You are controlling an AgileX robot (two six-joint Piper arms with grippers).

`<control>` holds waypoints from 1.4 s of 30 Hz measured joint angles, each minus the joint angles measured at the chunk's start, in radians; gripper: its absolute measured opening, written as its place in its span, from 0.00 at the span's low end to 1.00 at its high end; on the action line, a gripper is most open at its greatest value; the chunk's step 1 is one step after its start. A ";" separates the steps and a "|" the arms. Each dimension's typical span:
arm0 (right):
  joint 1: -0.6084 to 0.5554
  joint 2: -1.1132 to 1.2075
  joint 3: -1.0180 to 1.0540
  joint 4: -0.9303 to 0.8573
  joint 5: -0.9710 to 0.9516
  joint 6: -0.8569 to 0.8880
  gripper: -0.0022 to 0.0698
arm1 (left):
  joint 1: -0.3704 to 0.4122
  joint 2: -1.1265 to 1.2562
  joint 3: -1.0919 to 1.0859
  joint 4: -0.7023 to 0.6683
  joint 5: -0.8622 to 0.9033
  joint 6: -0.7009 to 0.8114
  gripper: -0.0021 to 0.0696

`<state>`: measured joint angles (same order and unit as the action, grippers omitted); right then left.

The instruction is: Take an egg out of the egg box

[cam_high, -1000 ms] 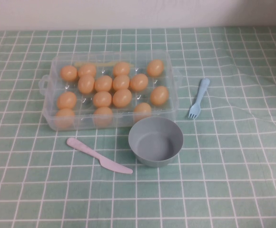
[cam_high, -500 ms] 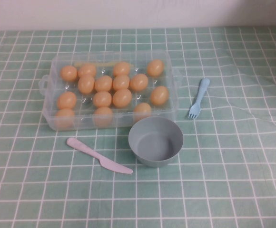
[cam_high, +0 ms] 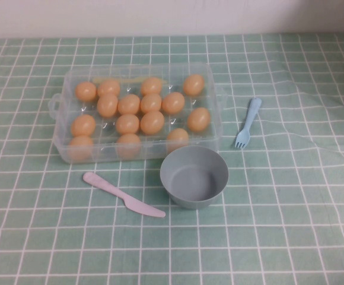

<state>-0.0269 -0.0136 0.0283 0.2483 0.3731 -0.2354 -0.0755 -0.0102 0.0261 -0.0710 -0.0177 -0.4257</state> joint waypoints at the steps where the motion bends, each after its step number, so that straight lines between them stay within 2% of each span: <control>1: 0.000 0.000 0.000 0.000 0.000 0.000 0.01 | 0.000 0.000 0.000 -0.002 0.000 0.000 0.02; 8: 0.000 0.000 0.000 0.000 0.000 0.000 0.01 | 0.000 0.000 0.000 -0.008 0.012 -0.027 0.02; 14: 0.000 0.000 0.000 0.000 0.000 0.000 0.01 | 0.000 0.070 -0.164 -0.011 0.295 -0.016 0.02; 18: 0.000 0.000 0.000 0.000 0.000 0.000 0.01 | 0.000 0.230 -0.334 -0.011 0.485 0.079 0.02; 26: 0.000 0.000 0.000 0.000 -0.002 0.000 0.01 | 0.000 0.627 -0.660 -0.023 0.813 0.379 0.02; 30: 0.000 0.000 0.000 0.000 -0.002 0.000 0.01 | 0.000 0.799 -0.760 -0.036 0.915 0.489 0.02; 34: 0.000 0.000 0.000 0.000 -0.002 0.000 0.01 | -0.003 1.004 -0.875 -0.105 0.982 0.618 0.02; 38: 0.000 0.000 0.000 0.000 -0.002 0.000 0.01 | -0.062 1.187 -1.016 -0.128 1.025 0.700 0.02; 42: 0.000 0.000 0.000 0.000 -0.002 0.000 0.01 | -0.130 1.366 -1.173 -0.080 1.086 0.727 0.02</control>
<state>-0.0269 -0.0136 0.0283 0.2483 0.3714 -0.2354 -0.2057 1.3560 -1.1465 -0.1507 1.0685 0.3012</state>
